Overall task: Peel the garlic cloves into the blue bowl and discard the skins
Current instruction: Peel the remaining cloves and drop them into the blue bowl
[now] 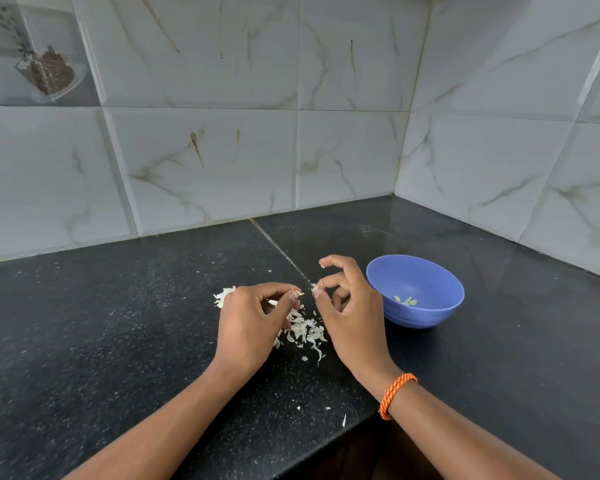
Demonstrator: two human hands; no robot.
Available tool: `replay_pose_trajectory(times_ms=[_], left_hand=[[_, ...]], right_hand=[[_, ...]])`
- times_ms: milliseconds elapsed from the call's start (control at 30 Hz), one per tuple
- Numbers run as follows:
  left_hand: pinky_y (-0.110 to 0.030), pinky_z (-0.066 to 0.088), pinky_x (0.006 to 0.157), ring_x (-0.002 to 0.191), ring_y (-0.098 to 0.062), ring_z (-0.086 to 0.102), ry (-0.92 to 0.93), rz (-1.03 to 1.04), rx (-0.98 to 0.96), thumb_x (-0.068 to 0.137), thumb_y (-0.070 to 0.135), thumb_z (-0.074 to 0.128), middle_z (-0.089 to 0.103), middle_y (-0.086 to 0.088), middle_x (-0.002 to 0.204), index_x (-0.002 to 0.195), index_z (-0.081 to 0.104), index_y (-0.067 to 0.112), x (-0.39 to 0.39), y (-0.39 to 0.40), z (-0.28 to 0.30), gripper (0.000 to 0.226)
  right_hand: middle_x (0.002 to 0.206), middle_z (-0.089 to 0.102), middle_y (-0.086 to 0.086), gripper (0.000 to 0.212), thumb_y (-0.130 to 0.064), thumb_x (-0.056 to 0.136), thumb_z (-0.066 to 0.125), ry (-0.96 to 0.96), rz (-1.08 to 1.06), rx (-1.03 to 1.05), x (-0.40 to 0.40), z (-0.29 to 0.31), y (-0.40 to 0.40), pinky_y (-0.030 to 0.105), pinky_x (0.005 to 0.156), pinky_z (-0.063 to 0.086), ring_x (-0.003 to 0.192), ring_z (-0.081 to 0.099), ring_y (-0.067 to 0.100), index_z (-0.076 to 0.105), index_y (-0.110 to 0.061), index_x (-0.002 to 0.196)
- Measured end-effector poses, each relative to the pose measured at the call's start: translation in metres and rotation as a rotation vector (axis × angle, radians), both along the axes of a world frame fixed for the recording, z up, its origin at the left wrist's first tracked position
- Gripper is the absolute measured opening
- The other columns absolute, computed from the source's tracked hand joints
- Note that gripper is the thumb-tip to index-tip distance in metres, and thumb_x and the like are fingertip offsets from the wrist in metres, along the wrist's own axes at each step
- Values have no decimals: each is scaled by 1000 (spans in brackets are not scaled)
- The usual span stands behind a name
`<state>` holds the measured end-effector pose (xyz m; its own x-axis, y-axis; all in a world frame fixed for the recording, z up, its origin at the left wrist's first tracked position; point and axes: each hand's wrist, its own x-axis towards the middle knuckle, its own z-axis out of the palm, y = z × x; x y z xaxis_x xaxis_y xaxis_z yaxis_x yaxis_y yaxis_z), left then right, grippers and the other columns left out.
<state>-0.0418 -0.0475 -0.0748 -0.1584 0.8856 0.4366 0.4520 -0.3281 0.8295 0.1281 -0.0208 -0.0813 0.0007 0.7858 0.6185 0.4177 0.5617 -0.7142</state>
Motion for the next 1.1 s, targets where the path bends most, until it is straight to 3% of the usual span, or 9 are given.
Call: replay_pose_trajectory(times_ms=[67,167,300,400,467,633,833,1100], left_hand=[[-44,64,67,62,-11,75,-16,7,1,102,26,75,79,17,80,103,85,27,0,0,0,10],[-38,64,68,63,-9,75,-24,5,4,102,24,75,79,19,82,103,84,27,0,0,0,10],[-35,63,66,63,-11,75,-25,-8,-7,102,25,75,79,18,83,103,84,28,0,1,-2,9],[-29,60,63,62,-11,75,-11,-10,-14,102,25,75,80,17,83,101,84,29,0,2,-3,10],[-23,56,61,62,-10,75,7,-11,-18,102,26,74,79,18,82,100,84,30,0,2,-3,10],[-17,51,57,62,-9,75,7,-15,-29,102,26,74,79,17,82,100,84,30,-1,2,-3,11],[-19,51,57,60,-11,74,-10,-18,-19,103,24,73,79,15,80,99,84,29,0,1,-2,12],[-30,61,67,61,-10,74,-24,26,-3,102,25,74,79,21,82,100,84,30,-2,0,0,11]], right_hand=[[91,74,-13,37,-12,106,58,11,27,-36,0,-1,1,31,73,55,79,67,13,61,-34,136],[86,72,-9,34,-21,114,45,-4,59,-56,-2,-1,0,38,78,56,79,67,14,59,-37,141],[74,68,-6,35,-17,106,63,1,56,-33,0,0,2,39,75,56,76,68,16,60,-35,136],[81,67,-5,48,-9,95,75,36,81,-54,1,1,3,31,71,57,78,67,17,62,-34,134],[90,69,-8,54,-4,92,77,54,115,-85,2,0,5,22,73,56,88,70,13,62,-33,135],[96,77,-11,55,3,94,75,79,133,-122,2,0,5,20,83,59,98,74,5,64,-29,138],[91,81,-17,48,-2,95,75,139,90,-177,6,3,5,39,97,59,107,73,2,68,-32,131],[93,81,-17,37,-20,92,84,177,89,-183,4,6,0,43,90,61,100,75,3,71,-27,126]])
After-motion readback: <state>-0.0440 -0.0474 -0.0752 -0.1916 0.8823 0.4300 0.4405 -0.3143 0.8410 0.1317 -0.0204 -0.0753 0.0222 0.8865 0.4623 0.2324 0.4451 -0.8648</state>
